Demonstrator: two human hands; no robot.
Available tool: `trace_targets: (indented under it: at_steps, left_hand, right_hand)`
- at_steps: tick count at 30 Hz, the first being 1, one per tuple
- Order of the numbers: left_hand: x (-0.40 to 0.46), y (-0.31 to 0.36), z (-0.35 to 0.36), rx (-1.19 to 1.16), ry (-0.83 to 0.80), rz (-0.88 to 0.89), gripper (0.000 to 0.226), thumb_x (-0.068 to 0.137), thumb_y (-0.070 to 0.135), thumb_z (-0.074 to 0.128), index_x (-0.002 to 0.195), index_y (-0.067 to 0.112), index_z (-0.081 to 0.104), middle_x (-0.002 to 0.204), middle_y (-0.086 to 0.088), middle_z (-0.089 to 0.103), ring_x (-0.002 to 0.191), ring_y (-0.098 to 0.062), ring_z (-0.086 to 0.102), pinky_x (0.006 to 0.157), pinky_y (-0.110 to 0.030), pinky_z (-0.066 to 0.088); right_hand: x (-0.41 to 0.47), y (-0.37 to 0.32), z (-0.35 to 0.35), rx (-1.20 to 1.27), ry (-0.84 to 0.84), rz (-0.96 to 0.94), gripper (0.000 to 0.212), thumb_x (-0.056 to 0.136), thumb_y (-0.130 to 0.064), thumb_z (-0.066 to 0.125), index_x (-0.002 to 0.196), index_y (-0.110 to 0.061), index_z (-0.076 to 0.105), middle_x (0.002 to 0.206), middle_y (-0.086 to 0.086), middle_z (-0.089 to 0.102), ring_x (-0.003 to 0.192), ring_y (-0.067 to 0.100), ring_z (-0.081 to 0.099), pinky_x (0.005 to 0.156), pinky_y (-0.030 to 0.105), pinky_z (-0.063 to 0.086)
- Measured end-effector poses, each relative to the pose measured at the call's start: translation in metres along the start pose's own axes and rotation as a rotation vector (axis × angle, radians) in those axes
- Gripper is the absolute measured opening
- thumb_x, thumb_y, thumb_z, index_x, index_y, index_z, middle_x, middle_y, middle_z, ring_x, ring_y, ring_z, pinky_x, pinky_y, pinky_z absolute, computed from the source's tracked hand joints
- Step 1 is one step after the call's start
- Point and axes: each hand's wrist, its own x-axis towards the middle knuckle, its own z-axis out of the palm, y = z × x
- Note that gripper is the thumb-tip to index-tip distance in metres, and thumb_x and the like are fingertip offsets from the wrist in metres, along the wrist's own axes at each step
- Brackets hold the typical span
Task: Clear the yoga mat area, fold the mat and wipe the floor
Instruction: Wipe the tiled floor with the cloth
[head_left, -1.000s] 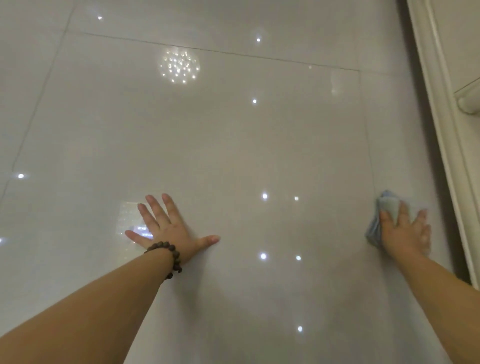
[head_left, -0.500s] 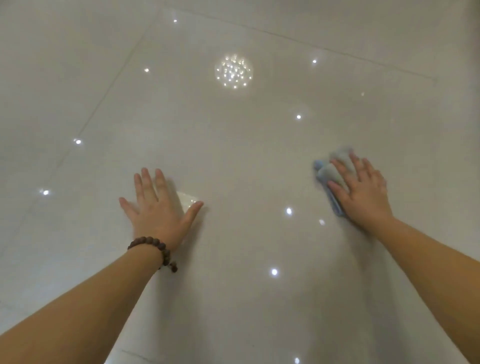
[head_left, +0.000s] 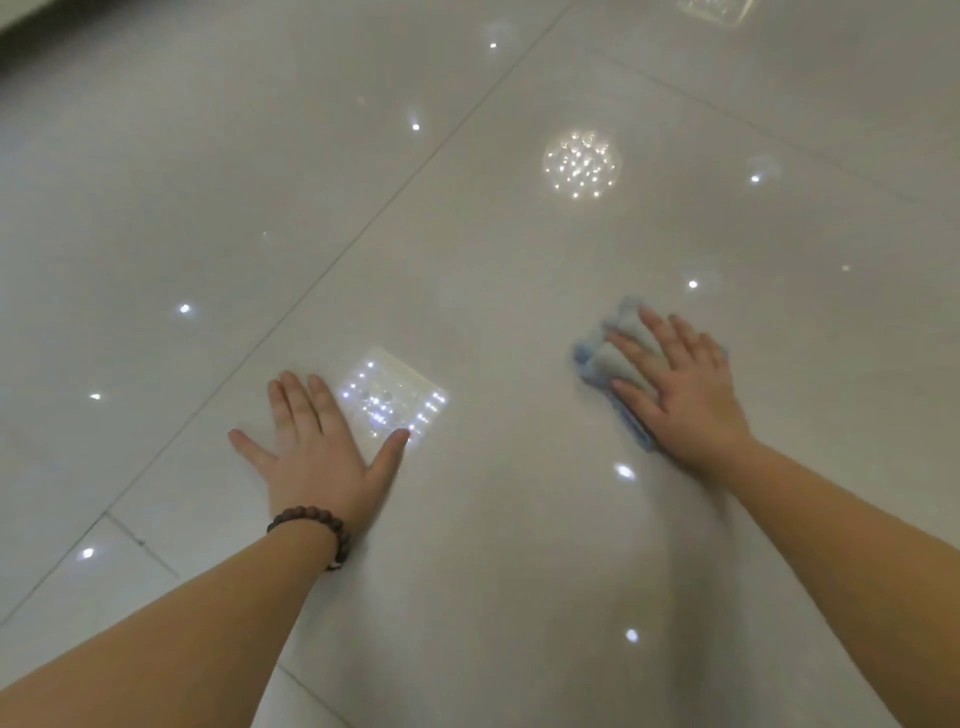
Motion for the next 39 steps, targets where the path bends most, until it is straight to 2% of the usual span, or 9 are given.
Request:
trace_targets:
  at_steps: [5,10,12,16,20,25,28,35,39]
  left_hand:
    - [0.001,-0.002,-0.001,-0.017,-0.015,0.001,0.106,0.078,0.081,-0.002,0.151,0.004,-0.01,0.159,-0.017,-0.011,0.147,-0.028,-0.016,0.109,-0.07,0.001]
    - [0.003,-0.005,-0.002,-0.041,-0.042,-0.005,0.107,0.077,0.083,-0.003,0.151,0.006,-0.009,0.159,-0.016,-0.013,0.146,-0.028,-0.017,0.109,-0.07,-0.001]
    - [0.003,-0.005,-0.001,-0.06,-0.035,-0.003,0.107,0.079,0.083,0.002,0.152,0.005,-0.002,0.16,-0.016,-0.007,0.148,-0.028,-0.011,0.109,-0.07,0.001]
    - [0.003,-0.004,0.0,-0.098,-0.024,0.006,0.106,0.082,0.082,0.014,0.151,0.002,0.012,0.159,-0.018,0.005,0.148,-0.029,-0.002,0.108,-0.071,0.006]
    - [0.004,-0.004,0.0,-0.097,-0.029,0.009,0.104,0.082,0.081,0.018,0.15,0.002,0.016,0.158,-0.02,0.01,0.148,-0.031,0.003,0.107,-0.072,0.008]
    - [0.006,-0.004,0.0,-0.11,-0.031,0.004,0.104,0.081,0.08,0.025,0.147,-0.001,0.024,0.156,-0.021,0.021,0.147,-0.032,0.011,0.106,-0.074,0.012]
    - [0.006,-0.005,0.001,-0.118,-0.025,0.003,0.104,0.081,0.08,0.027,0.145,-0.001,0.025,0.155,-0.021,0.024,0.146,-0.033,0.015,0.105,-0.074,0.013]
    - [0.005,-0.006,-0.001,-0.11,-0.018,0.017,0.104,0.082,0.079,0.026,0.147,0.0,0.019,0.156,-0.021,0.02,0.148,-0.032,0.009,0.106,-0.074,0.013]
    - [0.004,-0.005,0.001,-0.114,-0.024,0.014,0.104,0.082,0.08,0.025,0.149,0.0,0.02,0.157,-0.02,0.017,0.148,-0.031,0.006,0.107,-0.073,0.01]
  right_hand:
    - [0.07,-0.056,-0.003,0.129,0.056,0.706,0.058,0.092,-0.058,0.032,0.146,-0.036,0.032,0.159,0.003,0.013,0.144,0.035,0.013,0.115,0.053,0.008]
    - [0.077,-0.181,0.022,0.061,-0.029,-0.508,0.051,0.092,-0.059,0.035,0.138,-0.039,0.045,0.154,0.0,0.031,0.141,0.032,0.025,0.114,0.051,0.016]
    - [0.118,-0.148,0.013,0.043,-0.069,-0.64,0.056,0.093,-0.065,0.025,0.139,-0.039,0.043,0.155,-0.002,0.029,0.141,0.029,0.024,0.115,0.045,0.013]
    - [0.197,-0.066,0.003,0.057,-0.014,0.145,0.071,0.086,-0.072,0.012,0.147,-0.038,0.027,0.159,0.002,0.015,0.144,0.031,0.013,0.116,0.047,0.005]
    - [0.229,-0.139,-0.001,0.15,0.014,0.615,0.057,0.096,-0.057,0.027,0.149,-0.035,0.022,0.161,0.0,0.002,0.146,0.032,0.003,0.116,0.052,-0.001]
    - [0.192,-0.3,0.036,0.115,-0.02,-0.386,0.052,0.092,-0.057,0.034,0.139,-0.037,0.044,0.155,0.003,0.027,0.142,0.036,0.021,0.114,0.052,0.007]
    - [0.206,-0.294,0.023,0.072,-0.141,-0.752,0.059,0.087,-0.063,0.023,0.14,-0.041,0.041,0.156,-0.004,0.025,0.142,0.03,0.022,0.115,0.048,0.009]
    - [0.248,-0.097,0.003,0.023,-0.038,0.192,0.068,0.087,-0.067,0.017,0.148,-0.036,0.023,0.159,0.004,0.014,0.144,0.03,0.014,0.116,0.048,0.009]
    - [0.221,-0.143,0.0,0.121,-0.023,0.61,0.059,0.095,-0.058,0.028,0.149,-0.035,0.021,0.16,0.005,0.006,0.145,0.033,0.007,0.116,0.052,0.003]
